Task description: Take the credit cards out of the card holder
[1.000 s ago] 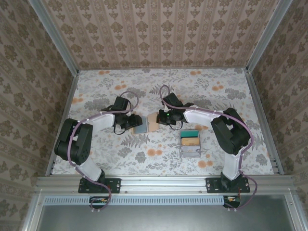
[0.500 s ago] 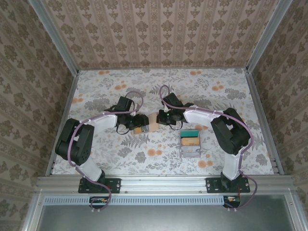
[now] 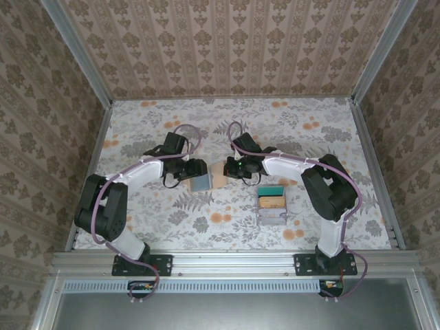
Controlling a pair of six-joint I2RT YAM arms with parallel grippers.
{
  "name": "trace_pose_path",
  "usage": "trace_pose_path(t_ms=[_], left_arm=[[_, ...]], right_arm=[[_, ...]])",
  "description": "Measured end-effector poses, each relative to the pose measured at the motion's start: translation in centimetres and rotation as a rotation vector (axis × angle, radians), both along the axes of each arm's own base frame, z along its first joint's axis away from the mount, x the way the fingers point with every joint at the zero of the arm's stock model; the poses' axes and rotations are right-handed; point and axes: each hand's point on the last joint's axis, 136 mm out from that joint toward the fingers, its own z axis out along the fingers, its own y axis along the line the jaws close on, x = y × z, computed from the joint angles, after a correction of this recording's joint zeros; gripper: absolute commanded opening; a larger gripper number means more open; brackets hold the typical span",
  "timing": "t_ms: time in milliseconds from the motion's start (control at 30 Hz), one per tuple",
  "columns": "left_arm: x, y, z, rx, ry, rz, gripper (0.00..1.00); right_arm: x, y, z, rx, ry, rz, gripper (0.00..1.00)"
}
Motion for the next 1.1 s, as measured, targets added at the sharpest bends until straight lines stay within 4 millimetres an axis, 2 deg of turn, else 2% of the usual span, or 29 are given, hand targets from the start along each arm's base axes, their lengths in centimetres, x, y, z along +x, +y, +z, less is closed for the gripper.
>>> trace_pose_path(t_ms=[467,700,1100], left_arm=[[-0.1,0.1,-1.1,0.015,0.026,0.001,0.58],[0.0,0.9,-2.0,0.062,0.035,0.022,0.57],[-0.3,0.6,-2.9,0.058,0.061,0.013,0.56]], right_arm=[[0.0,0.0,0.0,0.000,0.000,0.000,0.00],[0.0,0.0,0.0,0.000,0.000,0.000,0.00],[0.0,0.0,0.0,0.001,0.002,-0.003,0.00]])
